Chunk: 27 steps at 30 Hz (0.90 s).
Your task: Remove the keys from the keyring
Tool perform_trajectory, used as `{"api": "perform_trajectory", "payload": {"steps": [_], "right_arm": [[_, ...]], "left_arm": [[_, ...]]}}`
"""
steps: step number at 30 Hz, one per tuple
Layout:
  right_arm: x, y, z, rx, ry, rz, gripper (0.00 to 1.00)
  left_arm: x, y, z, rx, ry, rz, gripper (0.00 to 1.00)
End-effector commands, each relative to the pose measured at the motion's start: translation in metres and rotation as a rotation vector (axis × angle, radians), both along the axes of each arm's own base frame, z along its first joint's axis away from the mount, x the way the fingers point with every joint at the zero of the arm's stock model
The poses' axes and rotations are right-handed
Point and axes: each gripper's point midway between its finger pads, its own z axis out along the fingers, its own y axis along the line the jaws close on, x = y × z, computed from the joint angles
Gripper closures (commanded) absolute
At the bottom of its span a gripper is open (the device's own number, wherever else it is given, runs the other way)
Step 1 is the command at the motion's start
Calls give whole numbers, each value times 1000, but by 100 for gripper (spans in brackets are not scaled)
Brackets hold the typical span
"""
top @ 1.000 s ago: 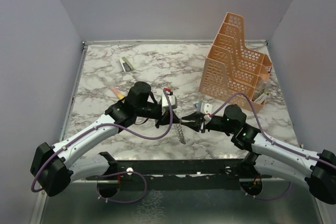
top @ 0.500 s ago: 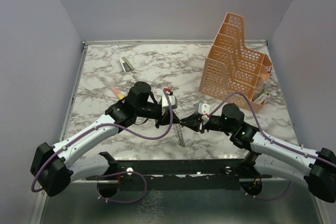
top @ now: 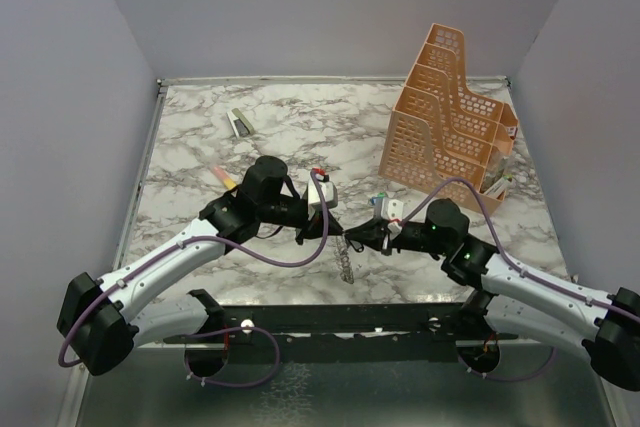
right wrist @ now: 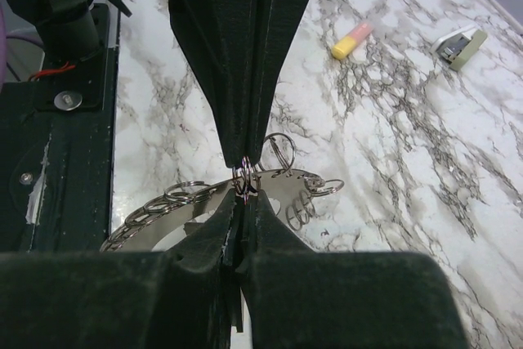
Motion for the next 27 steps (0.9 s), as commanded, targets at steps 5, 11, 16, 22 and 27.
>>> {"api": "perform_trajectory", "payload": {"steps": [5,11,16,22,27], "right_arm": [[-2,-3,-7,-18,24,-4,93],[-7,2,-8,-24,41,38,87],[-6,3,-9,-25,43,36,85],[-3,1,-11,-29,40,15,85],[3,-3,-14,-41,35,-23,93]], "left_arm": [[1,-1,12,-41,-30,0,100],[-2,-3,12,-49,-18,-17,100],[-2,-3,13,-51,-17,-19,100],[-3,-3,15,-56,-22,-22,100],[-2,-1,16,-58,-31,-12,100]]}}
